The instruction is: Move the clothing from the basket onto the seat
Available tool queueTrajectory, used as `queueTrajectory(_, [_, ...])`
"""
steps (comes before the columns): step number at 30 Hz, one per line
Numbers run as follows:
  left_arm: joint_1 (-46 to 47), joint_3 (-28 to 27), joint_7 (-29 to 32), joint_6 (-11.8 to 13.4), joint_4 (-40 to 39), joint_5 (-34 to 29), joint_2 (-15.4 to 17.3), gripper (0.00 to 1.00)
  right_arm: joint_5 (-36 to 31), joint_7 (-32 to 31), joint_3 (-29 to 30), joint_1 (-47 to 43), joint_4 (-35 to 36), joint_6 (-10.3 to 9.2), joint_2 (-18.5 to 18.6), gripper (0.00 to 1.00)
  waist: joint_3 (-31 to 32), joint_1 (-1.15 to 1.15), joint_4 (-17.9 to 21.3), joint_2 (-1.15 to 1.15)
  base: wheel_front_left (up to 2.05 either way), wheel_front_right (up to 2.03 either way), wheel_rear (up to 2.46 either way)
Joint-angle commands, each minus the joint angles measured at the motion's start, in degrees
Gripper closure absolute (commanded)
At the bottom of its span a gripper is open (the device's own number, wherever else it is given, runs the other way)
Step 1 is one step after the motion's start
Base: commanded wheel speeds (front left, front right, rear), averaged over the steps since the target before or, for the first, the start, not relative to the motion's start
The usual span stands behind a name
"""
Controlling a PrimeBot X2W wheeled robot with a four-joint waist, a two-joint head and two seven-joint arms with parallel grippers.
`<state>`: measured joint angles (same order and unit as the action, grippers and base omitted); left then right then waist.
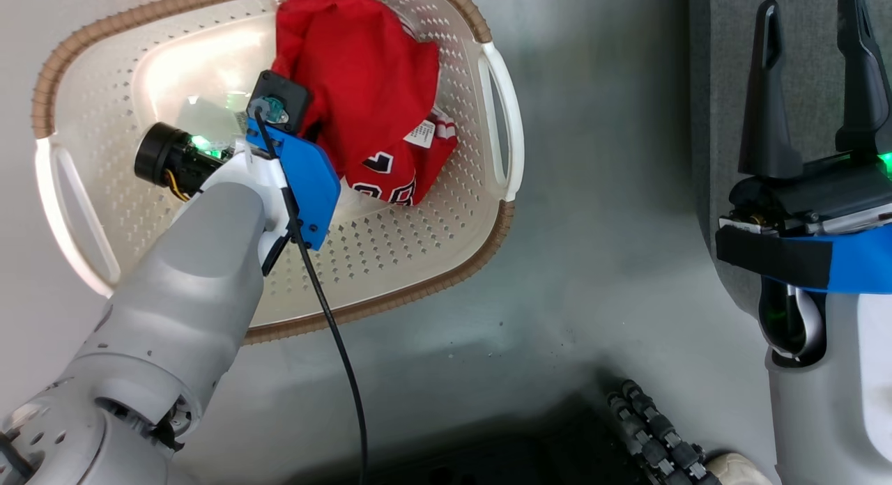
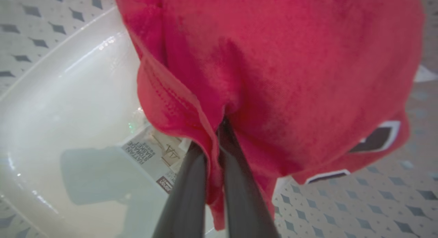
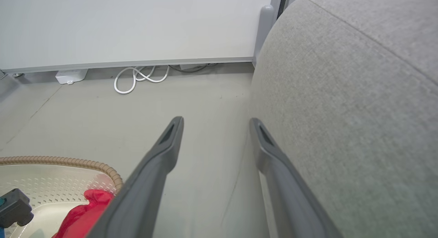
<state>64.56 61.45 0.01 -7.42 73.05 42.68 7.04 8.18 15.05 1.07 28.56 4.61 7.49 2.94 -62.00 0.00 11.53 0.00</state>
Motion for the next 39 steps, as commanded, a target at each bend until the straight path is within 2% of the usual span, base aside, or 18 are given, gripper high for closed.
queueTrajectory(1, [0.88,0.15,-0.74,-0.02,-0.09,0.32,-0.2,1.0,-0.27,0.19,0.09,0.65,-0.32,0.01,-0.09,0.0,0.69,0.0,-0.4,0.0,0.0,0.0,0.0])
queueTrajectory(11, [-1.12,1.76,-6.75,-0.04,-4.18,3.54,-0.7,1.0,-1.13,0.19,1.25,0.46,-3.29,0.01,-0.01,0.0,6.6,0.0,-3.54,0.0,0.0,0.0,0.0])
queueTrajectory(19, [-3.2,4.29,-12.38,-0.05,-6.64,5.47,-0.35,1.0,-1.08,0.19,1.7,-1.27,-6.08,0.01,0.95,0.0,13.93,0.0,-6.2,0.0,0.0,0.0,0.0])
queueTrajectory(27, [-5.59,4.84,-15.11,-0.05,-10.87,7.41,-0.31,1.0,-0.9,0.19,2.48,-4.06,-8.42,0.01,2.02,0.0,21.89,0.0,-8.81,0.0,0.0,0.0,0.0])
queueTrajectory(32, [-6.95,0.96,-15.24,-0.05,-16.15,5.21,1.14,1.0,-1.03,0.19,2.51,-6.27,-9.67,0.01,2.24,0.0,27.16,0.0,-10.09,0.0,0.0,0.0,0.0])
queueTrajectory(39, [-11.46,-7.03,-15.27,1.07,-24.45,-1.41,2.63,1.0,-0.55,0.19,2.26,-9.48,-11.33,0.01,2.5,0.0,34.59,0.0,-11.02,0.0,0.0,0.0,0.0])
